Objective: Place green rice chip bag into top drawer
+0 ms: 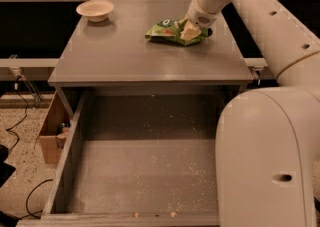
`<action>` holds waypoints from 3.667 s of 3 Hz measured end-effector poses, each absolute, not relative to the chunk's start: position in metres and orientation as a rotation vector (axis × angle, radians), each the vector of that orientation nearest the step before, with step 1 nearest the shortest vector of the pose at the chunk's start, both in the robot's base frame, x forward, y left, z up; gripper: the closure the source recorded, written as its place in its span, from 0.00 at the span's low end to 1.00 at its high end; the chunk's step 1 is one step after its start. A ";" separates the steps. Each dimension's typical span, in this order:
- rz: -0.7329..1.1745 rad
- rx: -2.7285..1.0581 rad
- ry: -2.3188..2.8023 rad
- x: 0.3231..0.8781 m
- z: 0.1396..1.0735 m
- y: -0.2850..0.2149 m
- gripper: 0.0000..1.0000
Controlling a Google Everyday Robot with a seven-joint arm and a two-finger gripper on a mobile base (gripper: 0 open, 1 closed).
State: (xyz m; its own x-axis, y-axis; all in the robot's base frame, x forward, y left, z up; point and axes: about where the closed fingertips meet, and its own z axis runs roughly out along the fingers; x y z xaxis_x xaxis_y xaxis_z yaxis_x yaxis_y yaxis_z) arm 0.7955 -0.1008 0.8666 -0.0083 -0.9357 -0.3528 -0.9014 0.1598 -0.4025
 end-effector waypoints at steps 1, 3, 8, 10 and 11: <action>-0.083 -1.739 1.905 0.795 0.867 -0.101 1.00; -0.153 -1.702 1.868 0.768 0.932 -0.124 1.00; 0.204 -1.642 1.919 0.465 0.849 -0.137 1.00; 0.416 -1.684 1.977 0.445 0.747 -0.138 0.82; 0.419 -1.687 1.976 0.445 0.746 -0.137 0.59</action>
Offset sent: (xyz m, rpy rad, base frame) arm -0.0019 -0.0189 0.0575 -0.0171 -0.0406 0.0043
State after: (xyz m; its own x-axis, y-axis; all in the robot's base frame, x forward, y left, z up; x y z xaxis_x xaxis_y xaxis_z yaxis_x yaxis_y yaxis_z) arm 0.4448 -0.1374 0.7460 -0.1031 -0.8238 -0.5574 -0.9791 0.1830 -0.0892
